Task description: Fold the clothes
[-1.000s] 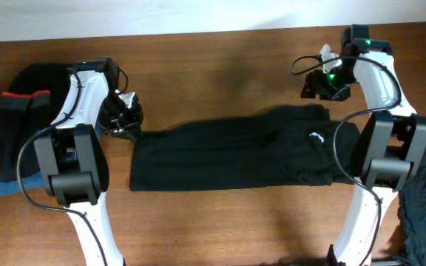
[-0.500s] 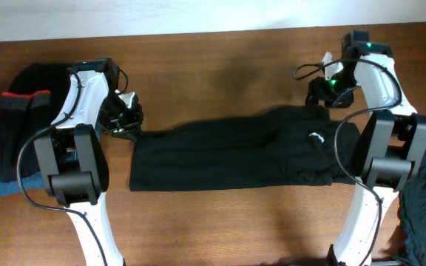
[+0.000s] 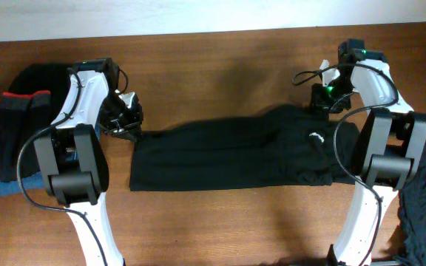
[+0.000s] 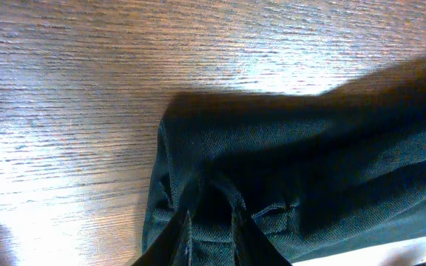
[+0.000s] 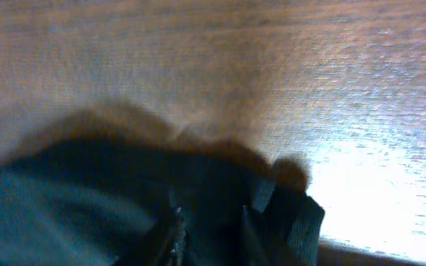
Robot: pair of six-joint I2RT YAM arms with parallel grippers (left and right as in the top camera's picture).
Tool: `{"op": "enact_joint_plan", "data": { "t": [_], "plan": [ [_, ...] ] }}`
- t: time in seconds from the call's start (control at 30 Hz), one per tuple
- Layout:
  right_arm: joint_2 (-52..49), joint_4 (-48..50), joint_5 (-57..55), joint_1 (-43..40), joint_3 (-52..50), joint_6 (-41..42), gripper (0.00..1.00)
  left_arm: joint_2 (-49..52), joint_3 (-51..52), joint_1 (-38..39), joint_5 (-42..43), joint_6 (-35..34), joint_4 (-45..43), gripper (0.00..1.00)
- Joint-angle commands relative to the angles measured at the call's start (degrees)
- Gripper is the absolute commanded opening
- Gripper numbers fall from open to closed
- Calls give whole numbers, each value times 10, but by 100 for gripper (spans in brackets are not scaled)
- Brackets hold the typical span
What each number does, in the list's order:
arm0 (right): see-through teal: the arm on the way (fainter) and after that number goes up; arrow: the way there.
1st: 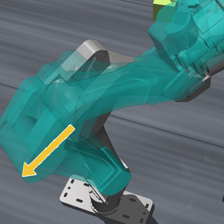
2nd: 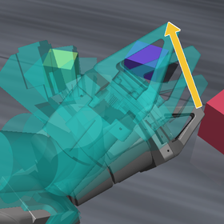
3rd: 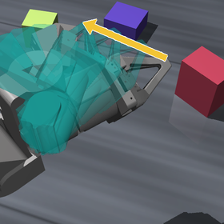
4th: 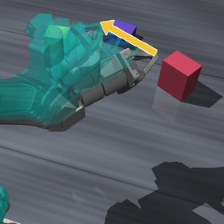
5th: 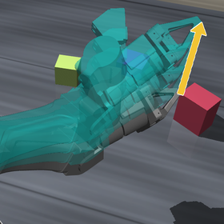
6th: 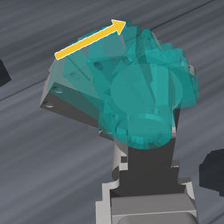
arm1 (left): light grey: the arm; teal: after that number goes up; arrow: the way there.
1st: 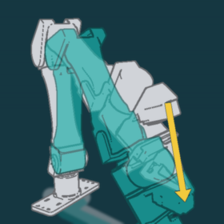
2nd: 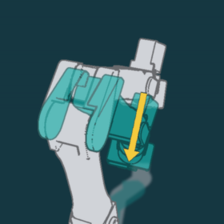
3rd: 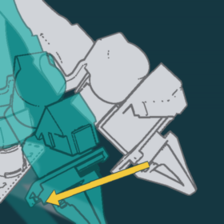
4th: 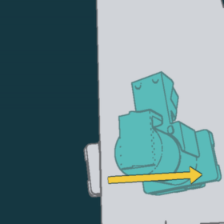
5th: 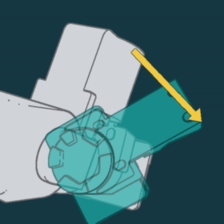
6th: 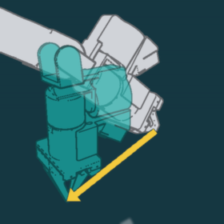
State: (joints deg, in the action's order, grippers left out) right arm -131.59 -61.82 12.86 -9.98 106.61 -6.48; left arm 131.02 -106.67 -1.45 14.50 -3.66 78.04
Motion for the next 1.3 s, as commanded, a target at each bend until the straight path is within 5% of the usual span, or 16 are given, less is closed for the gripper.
{"op": "enact_joint_plan", "data": {
  "t": [0.0, 0.13, 0.27, 0.83, 1.27],
  "plan": [
    [-9, 12, -3, -2, -2, -1, 24, -23, -3, -2, -4, 5, 0, 19],
    [-8, 25, -3, -2, -2, -1, 19, -23, -3, -2, -4, 5, 0, 19],
    [-7, 27, -3, -2, 9, -1, 4, -23, -3, -2, -4, 5, 0, 19],
    [31, -41, 5, -2, 67, -2, 4, -23, -3, -1, -4, 5, -4, 19],
    [42, -218, 40, -2, 67, -21, 4, -23, -3, -1, -4, 5, -6, 19]
  ]
}}
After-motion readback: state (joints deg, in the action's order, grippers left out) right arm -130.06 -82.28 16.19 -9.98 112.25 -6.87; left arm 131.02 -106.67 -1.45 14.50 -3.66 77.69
